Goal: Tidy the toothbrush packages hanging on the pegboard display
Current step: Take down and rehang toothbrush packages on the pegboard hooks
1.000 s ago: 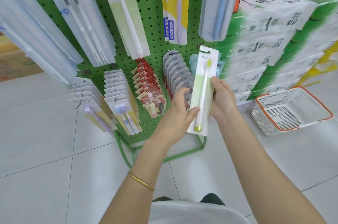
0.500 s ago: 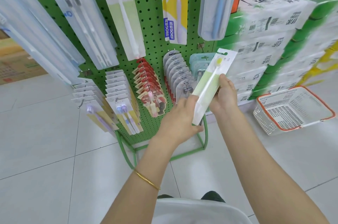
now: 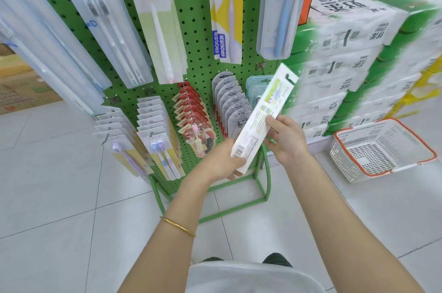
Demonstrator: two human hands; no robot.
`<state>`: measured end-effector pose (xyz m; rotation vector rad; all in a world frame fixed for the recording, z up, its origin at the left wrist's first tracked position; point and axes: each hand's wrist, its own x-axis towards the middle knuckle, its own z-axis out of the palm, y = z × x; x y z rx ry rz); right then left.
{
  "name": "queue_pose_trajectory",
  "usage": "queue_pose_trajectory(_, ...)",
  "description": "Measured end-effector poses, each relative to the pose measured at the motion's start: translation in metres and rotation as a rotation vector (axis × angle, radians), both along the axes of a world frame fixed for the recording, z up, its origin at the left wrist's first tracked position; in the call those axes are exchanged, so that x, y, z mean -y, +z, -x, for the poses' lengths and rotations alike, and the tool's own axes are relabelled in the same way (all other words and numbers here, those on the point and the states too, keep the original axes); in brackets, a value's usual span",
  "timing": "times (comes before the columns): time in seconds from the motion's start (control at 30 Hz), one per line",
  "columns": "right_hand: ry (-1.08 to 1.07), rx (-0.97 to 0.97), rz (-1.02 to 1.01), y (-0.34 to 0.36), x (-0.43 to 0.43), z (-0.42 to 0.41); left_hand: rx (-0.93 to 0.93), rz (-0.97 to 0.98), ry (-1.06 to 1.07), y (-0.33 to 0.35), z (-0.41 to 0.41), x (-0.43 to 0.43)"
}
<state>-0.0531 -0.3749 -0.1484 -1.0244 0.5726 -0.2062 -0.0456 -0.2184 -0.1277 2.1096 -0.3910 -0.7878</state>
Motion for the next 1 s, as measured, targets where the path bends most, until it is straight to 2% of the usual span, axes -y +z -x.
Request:
queue_pose_trajectory(0.17, 0.146, 0.059, 0.185, 0.011, 0.001, 0.004, 0.054, 0.03, -0.006, 0.004, -0.005, 0.001)
queue_pose_trajectory(0.27, 0.21, 0.119, 0.224, 0.02, 0.005, 0.003, 0.063, 0.111, 0.006, 0.01, -0.011, 0.004)
queue_pose_trajectory(0.43, 0.373, 0.182, 0.295, 0.03, 0.007, 0.002, 0.14, 0.264, 0.2, 0.035, -0.028, 0.009)
queue_pose_trajectory(0.57, 0.452, 0.208, 0.259, 0.033, 0.002, 0.003, 0.272, 0.437, 0.33, 0.057, -0.04, 0.012)
queue_pose_trajectory(0.73, 0.511, 0.229, 0.242, 0.041, 0.006, -0.003, 0.375, 0.534, 0.428, 0.067, -0.041, 0.014)
queue_pose_trajectory(0.9, 0.608, 0.221, 0.283, 0.047, 0.006, -0.01, 0.373, 0.598, 0.516, 0.073, -0.045, 0.013)
queue_pose_trajectory(1.0, 0.623, 0.263, 0.232, 0.052, 0.001, -0.016, 0.346, 0.604, 0.5, 0.084, -0.049, 0.008)
